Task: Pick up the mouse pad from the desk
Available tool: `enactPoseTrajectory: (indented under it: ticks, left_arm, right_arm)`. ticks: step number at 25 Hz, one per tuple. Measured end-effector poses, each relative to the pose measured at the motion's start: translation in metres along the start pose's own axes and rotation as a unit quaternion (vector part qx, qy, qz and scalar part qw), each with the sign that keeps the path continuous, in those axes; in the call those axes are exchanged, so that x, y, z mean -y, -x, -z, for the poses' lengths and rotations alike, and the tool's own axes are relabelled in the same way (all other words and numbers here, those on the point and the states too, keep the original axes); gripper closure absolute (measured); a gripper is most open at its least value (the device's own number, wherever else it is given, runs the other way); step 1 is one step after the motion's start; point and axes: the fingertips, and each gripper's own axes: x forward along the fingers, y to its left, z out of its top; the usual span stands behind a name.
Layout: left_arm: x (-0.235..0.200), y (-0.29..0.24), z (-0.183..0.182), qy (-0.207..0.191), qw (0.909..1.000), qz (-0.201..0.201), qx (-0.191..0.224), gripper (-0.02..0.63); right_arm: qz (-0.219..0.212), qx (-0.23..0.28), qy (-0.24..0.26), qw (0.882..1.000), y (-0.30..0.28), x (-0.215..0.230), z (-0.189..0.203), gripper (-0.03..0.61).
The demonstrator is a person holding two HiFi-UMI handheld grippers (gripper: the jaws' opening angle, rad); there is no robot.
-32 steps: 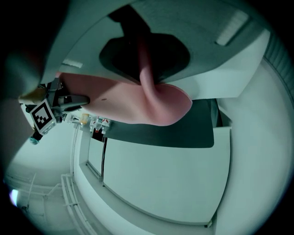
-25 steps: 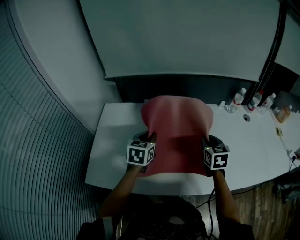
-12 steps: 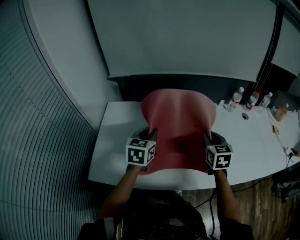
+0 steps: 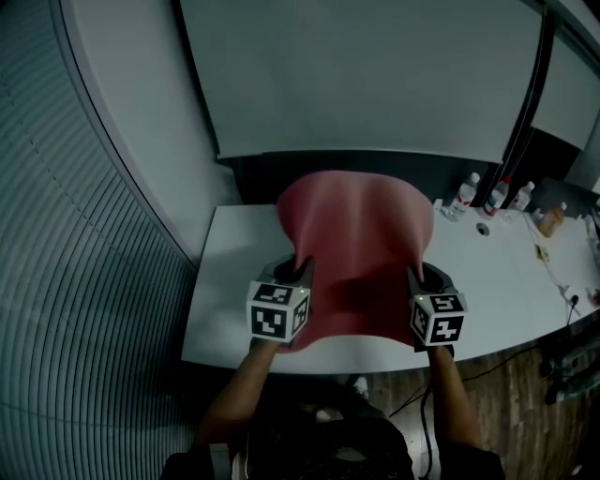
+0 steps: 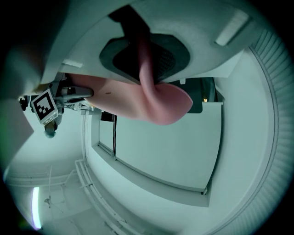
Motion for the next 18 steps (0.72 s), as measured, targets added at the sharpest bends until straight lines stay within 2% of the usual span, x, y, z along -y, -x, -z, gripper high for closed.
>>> enactPoseTrajectory:
  ticks: [18]
  left_arm:
    - [0.022,0.031,-0.053,-0.017,0.9981,-0.013,0.057,0.563]
  right_arm:
    - [0.005,0.060,0.023,0.998,0.037,0.009,-0.052,0.503]
